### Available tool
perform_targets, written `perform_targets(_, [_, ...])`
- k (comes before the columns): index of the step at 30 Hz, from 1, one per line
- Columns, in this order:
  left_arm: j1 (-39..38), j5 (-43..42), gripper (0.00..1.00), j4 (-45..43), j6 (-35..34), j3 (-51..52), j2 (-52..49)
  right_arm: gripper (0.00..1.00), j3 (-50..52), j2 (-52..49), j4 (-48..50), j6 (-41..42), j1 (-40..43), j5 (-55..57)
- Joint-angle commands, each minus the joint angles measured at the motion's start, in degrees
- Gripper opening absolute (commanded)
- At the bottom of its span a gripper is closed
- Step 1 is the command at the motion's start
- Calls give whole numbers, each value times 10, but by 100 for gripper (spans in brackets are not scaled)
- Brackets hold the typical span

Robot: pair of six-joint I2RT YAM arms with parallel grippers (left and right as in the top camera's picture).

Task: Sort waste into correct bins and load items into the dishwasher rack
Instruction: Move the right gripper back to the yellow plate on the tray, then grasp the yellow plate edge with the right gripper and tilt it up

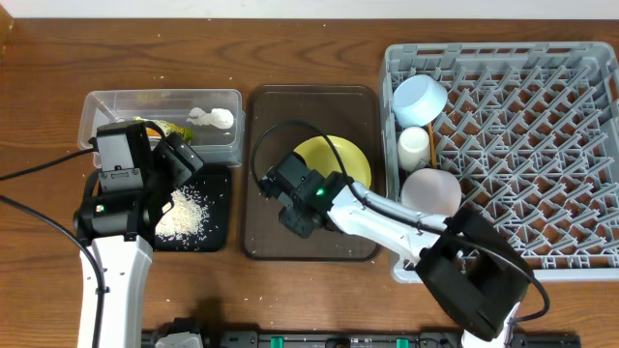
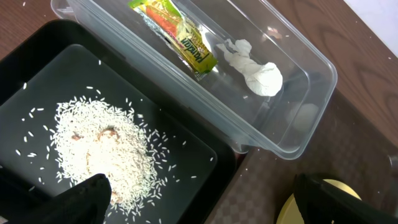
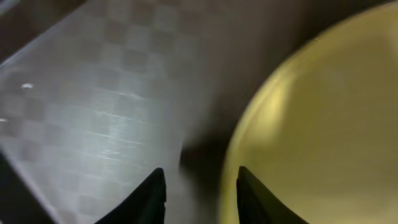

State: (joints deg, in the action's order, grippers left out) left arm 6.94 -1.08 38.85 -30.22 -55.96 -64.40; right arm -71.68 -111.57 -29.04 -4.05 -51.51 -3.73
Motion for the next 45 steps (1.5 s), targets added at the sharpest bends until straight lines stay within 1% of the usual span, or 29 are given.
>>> perform_targets(1, [2,7,96,2,-5,-6,-1,38,-9,0,10,-9,-14,-66])
perform_targets(6, [2,7,96,2,-5,-6,-1,40,-9,0,33,-9,-26,-133])
perform_targets(14, [2,7,96,2,-5,-6,-1,40,-15,3,38,-9,-27,-132])
perform_targets(18, [2,7,96,2,-5,-6,-1,40,-38,16,24,-11,-21,-132])
perform_targets(20, [2,7,96,2,-5,-6,-1,42,-52,24,11,-24,-17,-130])
perform_targets(22, [2,7,96,2,-5,-6,-1,47,-69,31,-5,-26,-11,-90])
perform_targets(25, [2,7,96,2,-5,-6,-1,47,-85,36,-29,-26,1,-2])
perform_targets(29, [2,7,96,2,-5,-6,-1,54,-87,37,-54,-26,26,70])
perform_targets(32, [2,7,96,2,-5,-6,-1,54,-87,37,-70,-16,53,82])
perform_targets(39, [2,7,96,2,-5,-6,-1,55,-87,37,-64,24,111,81])
perform_targets(45, [2,7,96,2,-5,-6,-1,54,-84,36,-66,32,137,73])
